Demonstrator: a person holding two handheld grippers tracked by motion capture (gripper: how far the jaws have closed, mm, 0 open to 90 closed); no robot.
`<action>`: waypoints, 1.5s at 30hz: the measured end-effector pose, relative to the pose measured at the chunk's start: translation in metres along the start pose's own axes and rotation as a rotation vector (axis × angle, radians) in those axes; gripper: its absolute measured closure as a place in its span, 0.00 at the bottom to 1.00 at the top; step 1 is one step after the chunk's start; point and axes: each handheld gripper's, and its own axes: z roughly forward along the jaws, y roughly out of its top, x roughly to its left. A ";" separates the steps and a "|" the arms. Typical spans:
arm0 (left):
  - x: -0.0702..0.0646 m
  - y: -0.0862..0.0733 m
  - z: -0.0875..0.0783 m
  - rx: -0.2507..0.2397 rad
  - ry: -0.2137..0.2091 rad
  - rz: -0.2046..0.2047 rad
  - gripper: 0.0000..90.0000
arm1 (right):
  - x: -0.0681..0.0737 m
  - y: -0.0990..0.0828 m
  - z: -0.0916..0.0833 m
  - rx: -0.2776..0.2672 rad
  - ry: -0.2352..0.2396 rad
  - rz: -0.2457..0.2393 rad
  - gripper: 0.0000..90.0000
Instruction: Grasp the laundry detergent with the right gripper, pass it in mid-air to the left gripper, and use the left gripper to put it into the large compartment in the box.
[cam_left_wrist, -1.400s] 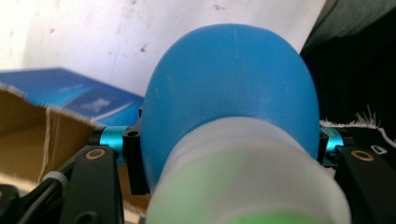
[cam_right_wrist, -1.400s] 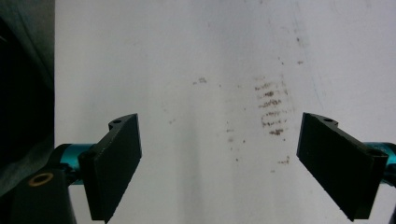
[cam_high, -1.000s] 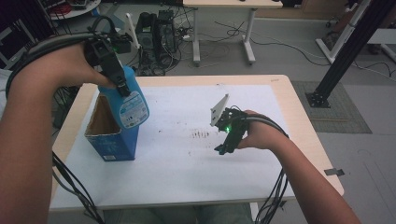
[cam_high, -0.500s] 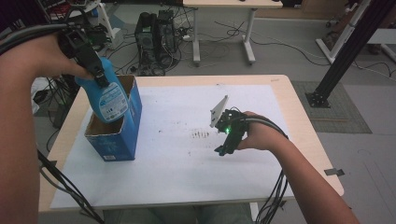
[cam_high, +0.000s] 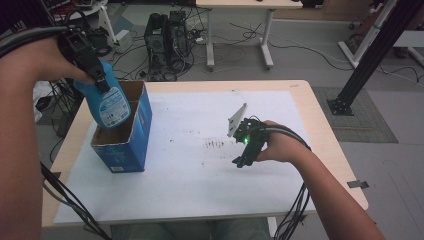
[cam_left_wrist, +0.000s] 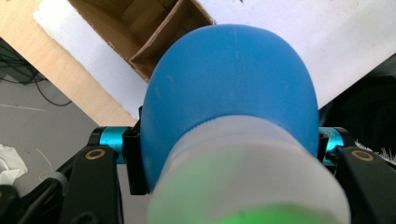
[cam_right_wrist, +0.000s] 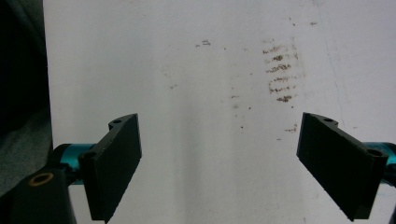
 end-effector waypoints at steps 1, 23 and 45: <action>0.001 0.000 0.002 0.005 0.000 0.007 0.43 | 0.000 0.000 0.000 0.000 0.000 0.000 0.15; 0.004 0.005 0.052 0.059 -0.017 0.031 0.43 | 0.005 -0.005 0.004 -0.003 0.001 0.003 0.15; 0.009 0.003 0.126 0.082 -0.052 0.098 0.42 | 0.008 -0.003 0.006 0.004 0.007 0.006 0.15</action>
